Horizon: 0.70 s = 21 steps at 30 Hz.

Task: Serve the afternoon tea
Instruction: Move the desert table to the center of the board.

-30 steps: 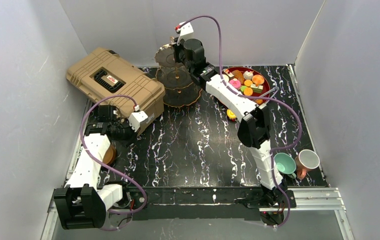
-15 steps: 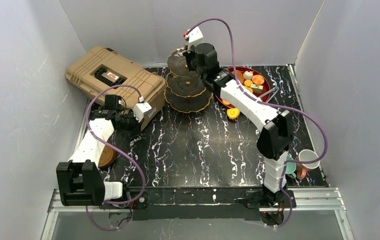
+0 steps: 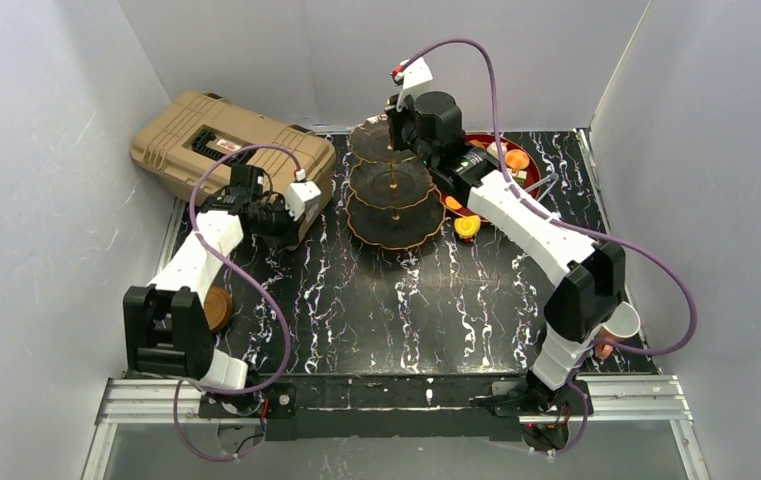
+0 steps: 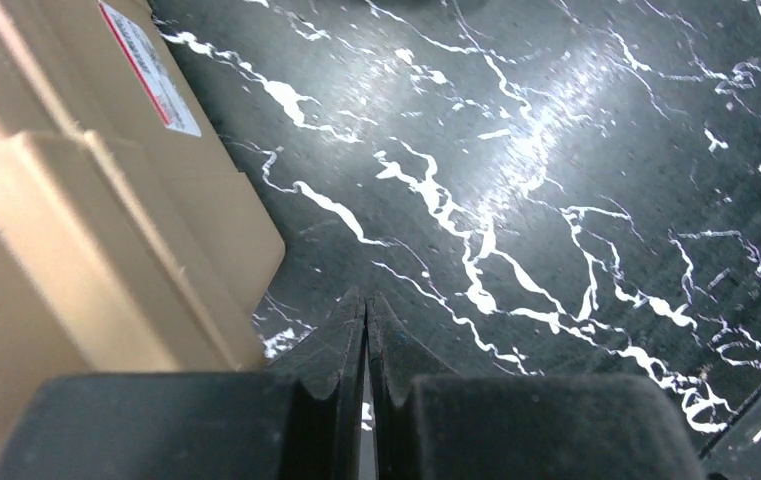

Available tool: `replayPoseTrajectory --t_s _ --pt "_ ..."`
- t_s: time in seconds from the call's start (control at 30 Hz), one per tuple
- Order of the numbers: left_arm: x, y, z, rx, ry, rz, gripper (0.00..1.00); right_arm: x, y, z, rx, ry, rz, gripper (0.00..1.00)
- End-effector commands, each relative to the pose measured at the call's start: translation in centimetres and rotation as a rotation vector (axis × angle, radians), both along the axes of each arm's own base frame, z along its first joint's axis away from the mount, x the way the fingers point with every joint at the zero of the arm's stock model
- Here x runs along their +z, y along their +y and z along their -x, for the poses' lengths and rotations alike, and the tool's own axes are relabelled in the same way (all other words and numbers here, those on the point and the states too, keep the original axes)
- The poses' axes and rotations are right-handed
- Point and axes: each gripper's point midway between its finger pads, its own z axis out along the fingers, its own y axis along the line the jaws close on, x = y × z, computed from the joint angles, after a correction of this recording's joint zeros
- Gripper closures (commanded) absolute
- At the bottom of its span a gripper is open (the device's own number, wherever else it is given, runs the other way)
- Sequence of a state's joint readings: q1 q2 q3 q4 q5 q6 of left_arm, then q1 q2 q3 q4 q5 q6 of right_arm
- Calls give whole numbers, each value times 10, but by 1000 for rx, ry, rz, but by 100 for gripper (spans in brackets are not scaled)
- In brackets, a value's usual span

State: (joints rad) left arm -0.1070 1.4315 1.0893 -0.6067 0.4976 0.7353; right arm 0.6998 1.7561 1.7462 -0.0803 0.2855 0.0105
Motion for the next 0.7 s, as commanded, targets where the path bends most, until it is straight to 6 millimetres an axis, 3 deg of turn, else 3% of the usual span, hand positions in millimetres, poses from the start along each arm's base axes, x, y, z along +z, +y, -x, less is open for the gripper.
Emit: replayPoseTrajectory --t_s 0.0,0.2,0.3,0.37,0.47,0.57,0.67 --pt "16 3 -43 31 -85 -13 100 43 -3 25 45 -42 -135 99" --pt "39 -6 -83 36 -179 9 100 26 -6 52 66 2 -131 99" --pt "60 -14 -85 33 -181 39 100 16 -2 66 84 25 -116 99" --pt "76 -17 -67 -13 -165 48 100 8 3 75 98 40 -100 99" --pt "79 -8 -21 -125 -133 -16 100 4 6 83 107 44 -87 99" --pt "52 13 28 -240 -102 -141 100 6 6 88 114 42 -89 99" --pt "34 30 47 -212 -100 -182 100 9 6 93 121 39 -96 99"
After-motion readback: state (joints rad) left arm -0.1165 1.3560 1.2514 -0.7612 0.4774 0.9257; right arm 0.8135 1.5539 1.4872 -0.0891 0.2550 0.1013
